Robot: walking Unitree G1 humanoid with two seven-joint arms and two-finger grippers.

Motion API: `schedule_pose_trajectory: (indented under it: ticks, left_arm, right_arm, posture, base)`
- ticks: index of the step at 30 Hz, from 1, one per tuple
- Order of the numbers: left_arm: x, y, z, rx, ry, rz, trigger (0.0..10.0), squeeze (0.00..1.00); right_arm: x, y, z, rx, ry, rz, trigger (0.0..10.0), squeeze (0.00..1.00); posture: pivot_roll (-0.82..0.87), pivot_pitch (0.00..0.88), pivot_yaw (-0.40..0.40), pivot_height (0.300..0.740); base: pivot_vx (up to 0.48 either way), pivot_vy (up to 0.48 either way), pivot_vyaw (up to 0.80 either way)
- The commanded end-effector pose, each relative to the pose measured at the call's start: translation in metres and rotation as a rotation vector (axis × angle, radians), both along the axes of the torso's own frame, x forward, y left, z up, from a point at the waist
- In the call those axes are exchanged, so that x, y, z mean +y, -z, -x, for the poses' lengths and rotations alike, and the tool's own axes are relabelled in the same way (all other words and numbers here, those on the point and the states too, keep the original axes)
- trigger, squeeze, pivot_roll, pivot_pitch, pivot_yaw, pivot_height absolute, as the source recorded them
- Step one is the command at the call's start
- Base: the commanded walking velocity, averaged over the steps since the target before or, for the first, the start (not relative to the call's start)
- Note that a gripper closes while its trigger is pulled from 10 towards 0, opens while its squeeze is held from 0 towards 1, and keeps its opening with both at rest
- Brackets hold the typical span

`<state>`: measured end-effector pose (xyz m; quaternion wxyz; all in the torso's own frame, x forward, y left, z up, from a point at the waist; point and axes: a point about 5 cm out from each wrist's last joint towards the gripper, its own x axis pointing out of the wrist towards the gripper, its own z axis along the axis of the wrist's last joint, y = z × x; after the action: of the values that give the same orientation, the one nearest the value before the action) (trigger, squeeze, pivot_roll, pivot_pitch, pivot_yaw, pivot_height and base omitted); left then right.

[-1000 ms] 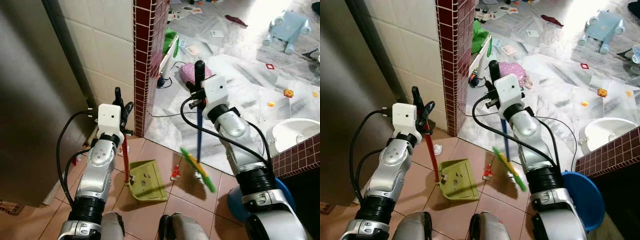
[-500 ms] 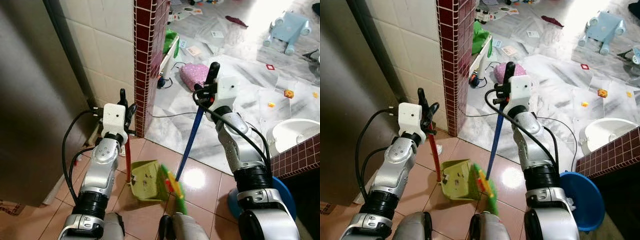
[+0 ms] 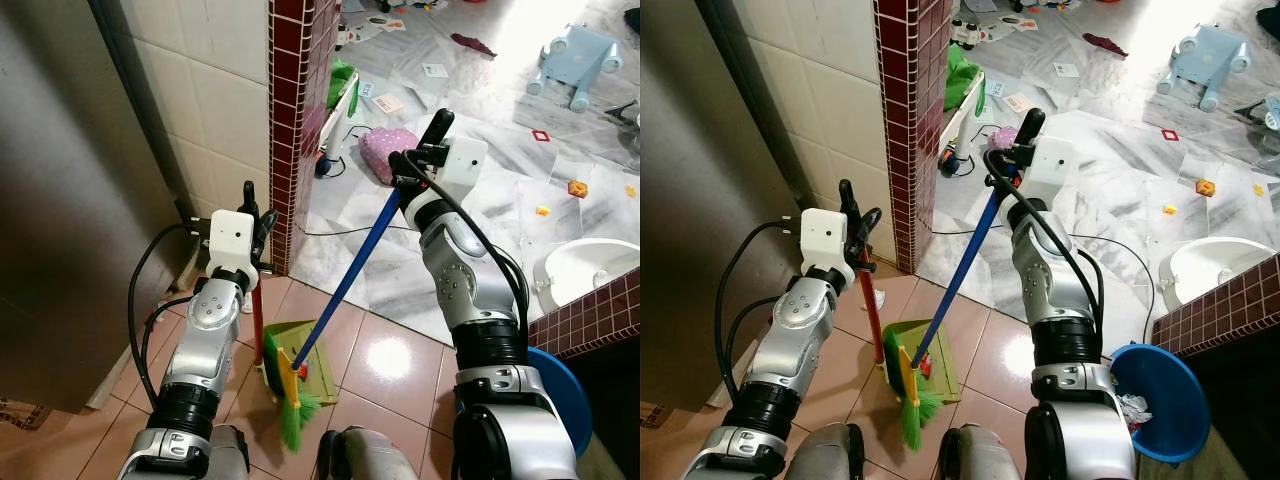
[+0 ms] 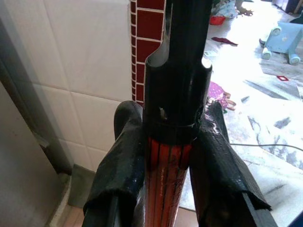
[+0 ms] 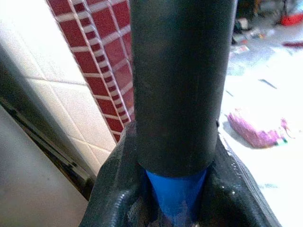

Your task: Sweep floor

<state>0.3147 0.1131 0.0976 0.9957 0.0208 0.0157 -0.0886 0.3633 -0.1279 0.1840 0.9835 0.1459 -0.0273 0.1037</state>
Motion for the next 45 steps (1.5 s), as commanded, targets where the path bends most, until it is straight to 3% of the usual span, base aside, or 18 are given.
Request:
schedule_pose_trajectory:
  ticks: [1,9,13,18,20,23,30,37,45]
  left_arm:
    - [-0.009,0.015,0.004,0.079,0.024,0.014,10.0,0.0]
    - [-0.009,0.015,0.005,0.082,0.021,0.022,10.0,0.0]
    - [-0.004,0.008,0.007,0.041,0.022,0.035,10.0,0.0]
    - [0.001,0.005,0.011,0.053,0.003,0.026,10.0,0.0]
    - [0.004,-0.001,0.015,0.018,0.011,0.021,10.0,0.0]
    - [0.008,-0.011,0.021,-0.019,-0.008,-0.001,10.0,0.0]
    - [0.005,-0.028,0.03,-0.066,0.005,-0.012,10.0,0.0]
    - [0.007,-0.042,0.033,-0.099,-0.006,0.017,10.0,0.0]
    - [0.011,-0.05,0.039,-0.117,0.007,-0.003,10.0,0.0]
  right_arm:
    - [0.003,-0.04,0.002,-0.192,-0.06,0.05,10.0,0.0]
    - [0.002,-0.062,0.006,-0.354,-0.097,0.208,10.0,0.0]
    - [-0.016,-0.066,0.008,-0.406,-0.053,0.314,10.0,0.0]
    - [-0.028,-0.049,0.011,-0.366,-0.033,0.361,10.0,0.0]
    - [-0.033,-0.025,0.014,-0.283,-0.006,0.38,10.0,0.0]
    - [-0.033,0.001,0.018,-0.185,0.053,0.332,10.0,0.0]
    - [-0.024,0.02,0.023,-0.123,0.078,0.292,10.0,0.0]
    - [-0.014,0.029,0.026,-0.086,0.07,0.27,10.0,0.0]
    - [-0.009,0.037,0.025,-0.055,0.072,0.251,10.0,0.0]
  posture:
    - [-0.07,0.158,-0.097,0.74]
    - [-0.07,0.16,-0.098,0.74]
    - [-0.07,0.165,-0.098,0.74]
    - [-0.07,0.166,-0.094,0.74]
    - [-0.06,0.166,-0.091,0.74]
    - [-0.04,0.173,-0.082,0.74]
    - [-0.01,0.175,-0.092,0.74]
    - [0.0,0.166,-0.095,0.74]
    - [0.01,0.154,-0.094,0.74]
  base:
    - [0.0,0.0,0.0]
    - [0.0,0.0,0.0]
    - [0.0,0.0,0.0]
    - [0.0,0.0,0.0]
    - [0.0,0.0,0.0]
    - [0.0,0.0,0.0]
    - [0.0,0.0,0.0]
    - [0.0,0.0,0.0]
    - [0.0,0.0,-0.8]
